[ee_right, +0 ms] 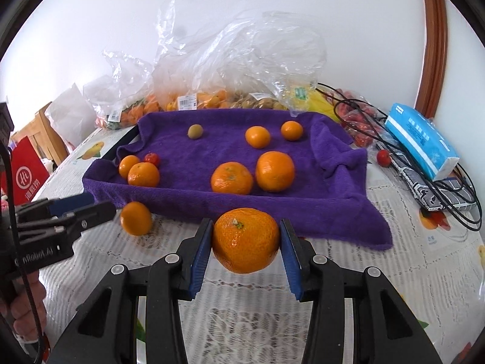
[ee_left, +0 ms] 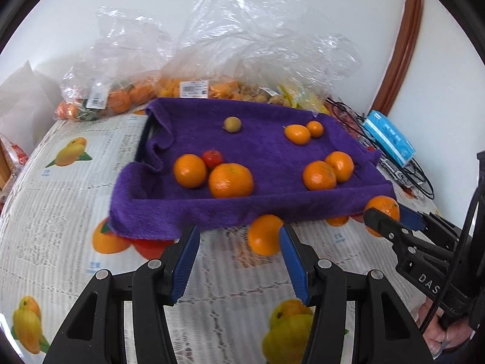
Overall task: Organize fruits
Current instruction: 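Grasp a loose orange beside the towel with the right gripper while the left grasps another orange, then lift both held oranges off the sheet, then carry both held oranges over the purple towel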
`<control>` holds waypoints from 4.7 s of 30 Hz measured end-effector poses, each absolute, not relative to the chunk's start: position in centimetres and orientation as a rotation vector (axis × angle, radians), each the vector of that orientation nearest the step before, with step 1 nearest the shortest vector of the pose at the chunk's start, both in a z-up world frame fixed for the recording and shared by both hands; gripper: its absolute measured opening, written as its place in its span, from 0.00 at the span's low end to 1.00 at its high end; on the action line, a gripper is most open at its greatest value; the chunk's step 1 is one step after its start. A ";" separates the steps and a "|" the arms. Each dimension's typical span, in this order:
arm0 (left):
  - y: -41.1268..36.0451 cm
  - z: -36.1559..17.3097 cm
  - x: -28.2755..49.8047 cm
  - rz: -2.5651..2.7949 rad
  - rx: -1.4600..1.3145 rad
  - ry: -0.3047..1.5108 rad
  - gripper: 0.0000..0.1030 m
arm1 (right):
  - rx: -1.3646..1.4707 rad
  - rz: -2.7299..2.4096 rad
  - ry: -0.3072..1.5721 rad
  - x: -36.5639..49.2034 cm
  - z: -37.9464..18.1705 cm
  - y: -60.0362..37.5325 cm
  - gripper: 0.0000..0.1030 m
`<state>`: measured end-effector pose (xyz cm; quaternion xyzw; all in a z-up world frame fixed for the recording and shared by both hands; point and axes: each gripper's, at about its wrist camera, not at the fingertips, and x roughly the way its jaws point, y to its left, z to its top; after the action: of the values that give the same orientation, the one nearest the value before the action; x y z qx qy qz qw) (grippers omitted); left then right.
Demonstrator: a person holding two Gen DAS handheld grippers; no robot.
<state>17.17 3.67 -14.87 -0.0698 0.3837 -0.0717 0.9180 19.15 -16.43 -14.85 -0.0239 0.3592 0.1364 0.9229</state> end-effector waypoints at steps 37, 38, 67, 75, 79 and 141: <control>0.3 -17.8 19.9 -0.071 -0.051 0.879 0.31 | -0.030 0.272 0.894 21.4 -18.3 -18.3 0.43; 0.3 -17.8 19.9 -0.068 -0.045 0.879 0.31 | -0.032 0.272 0.894 21.4 -18.3 -18.2 0.43; 0.8 -17.6 19.8 -0.088 -0.090 0.877 0.31 | -0.027 0.299 0.890 21.4 -18.3 -18.3 0.43; 0.5 -17.2 19.5 -0.108 -0.084 0.859 0.31 | -0.028 0.306 0.889 21.3 -18.3 -18.3 0.43; 0.5 -17.2 19.5 -0.108 -0.092 0.859 0.31 | -0.029 0.307 0.889 21.3 -18.3 -18.4 0.43; 5.0 -10.5 18.3 -0.082 -0.217 0.648 0.31 | 0.015 0.339 0.646 20.6 -9.6 -18.0 0.43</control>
<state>18.27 4.98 -10.48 -0.1064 0.3177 -0.0404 0.9414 20.63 -18.00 -9.57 0.0073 0.3160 0.1660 0.9341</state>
